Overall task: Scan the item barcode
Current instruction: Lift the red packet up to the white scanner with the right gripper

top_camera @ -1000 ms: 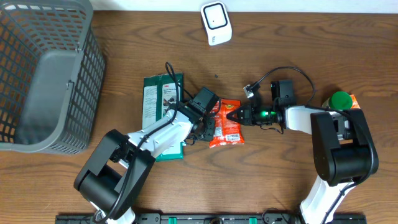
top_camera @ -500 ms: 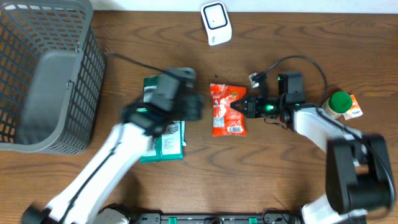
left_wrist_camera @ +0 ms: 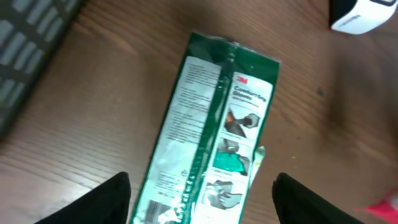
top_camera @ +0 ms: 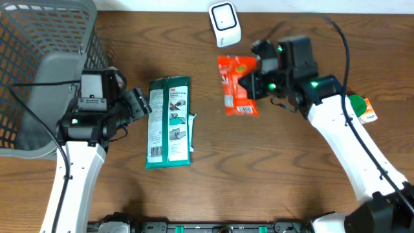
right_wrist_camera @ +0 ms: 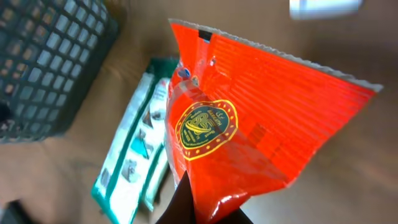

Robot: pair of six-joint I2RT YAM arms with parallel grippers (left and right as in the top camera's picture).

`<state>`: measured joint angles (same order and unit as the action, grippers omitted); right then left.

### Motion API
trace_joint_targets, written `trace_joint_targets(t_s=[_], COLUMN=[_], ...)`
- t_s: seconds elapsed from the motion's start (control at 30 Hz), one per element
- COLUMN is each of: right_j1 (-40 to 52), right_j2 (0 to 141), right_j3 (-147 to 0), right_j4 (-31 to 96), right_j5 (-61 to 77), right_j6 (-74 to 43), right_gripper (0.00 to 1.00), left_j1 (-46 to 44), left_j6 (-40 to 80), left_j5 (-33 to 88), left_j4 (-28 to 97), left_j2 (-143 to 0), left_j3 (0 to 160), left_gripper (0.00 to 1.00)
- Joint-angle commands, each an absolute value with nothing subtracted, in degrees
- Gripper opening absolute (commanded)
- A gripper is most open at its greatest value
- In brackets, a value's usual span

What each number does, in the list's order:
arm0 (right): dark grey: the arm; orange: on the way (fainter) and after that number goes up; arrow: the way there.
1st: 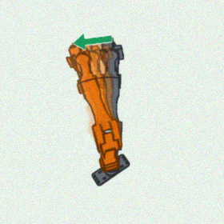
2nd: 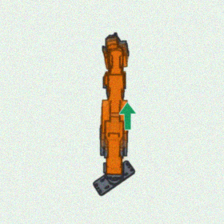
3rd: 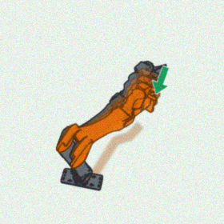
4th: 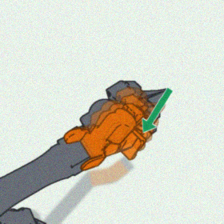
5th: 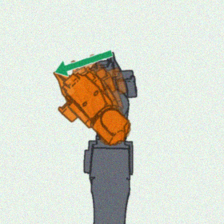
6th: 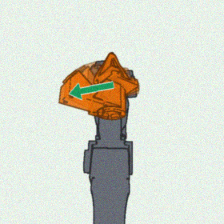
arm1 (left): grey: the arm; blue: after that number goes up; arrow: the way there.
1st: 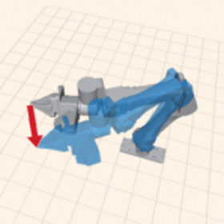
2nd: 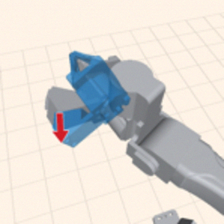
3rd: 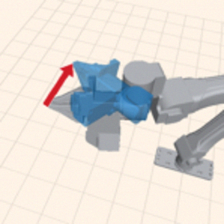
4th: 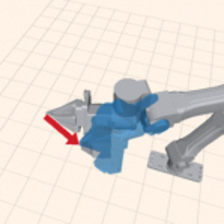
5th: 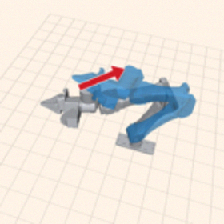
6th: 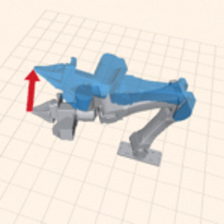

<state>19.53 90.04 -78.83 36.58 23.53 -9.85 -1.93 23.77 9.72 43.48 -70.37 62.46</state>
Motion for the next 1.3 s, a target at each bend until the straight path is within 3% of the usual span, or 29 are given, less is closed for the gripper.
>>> trace_joint_targets(t_s=[0.0, 0.07, 0.1, 0.27, 0.4, 0.5, 0.8, 1.27], right_j1=[22.2, 23.0, 23.2, 23.7, 23.7, 23.7, 25.1, 29.9], right_j2=[88.5, 88.5, 88.7, 92.9, 104.2, 110.2, 119.5, 133.6], right_j3=[-85.9, -88.6, -89.7, -100.8, -121.2, -129.6, -131.6, -131.6], right_j4=[37.6, 38.0, 38.0, 44.4, 56.3, 57.2, 44.9, 16.0], right_j5=[14.3, 12.7, 11.9, 9.0, 6.7, 6.0, -2.5, -29.9], right_j6=[-5.1, -5.0, -5.0, -2.6, 0.3, 1.8, 5.6, 30.8], right_gripper=[0.01, 0.01, 0.01, 0.01, 0.01, 0.01, 0.01, 0.01], left_j1=[-1.5, -1.5, -1.5, -1.5, -1.5, -1.5, -1.5, -1.5], left_j6=[23.2, 23.2, 23.2, 23.2, 23.2, 23.2, 23.2, 23.2], left_j5=[9.4, 9.4, 9.4, 9.4, 9.4, 9.4, 9.4, 9.4], left_j4=[43.7, 43.7, 43.7, 43.7, 43.7, 43.7, 43.7, 43.7], left_j2=[-70.7, -70.7, -70.7, -70.7, -70.7, -70.7, -70.7, -70.7], left_j3=[62.9, 62.9, 62.9, 62.9, 62.9, 62.9, 62.9, 62.9], left_gripper=[0.75, 0.76, 0.86, 0.86, 0.86, 0.87, 0.87, 0.87])
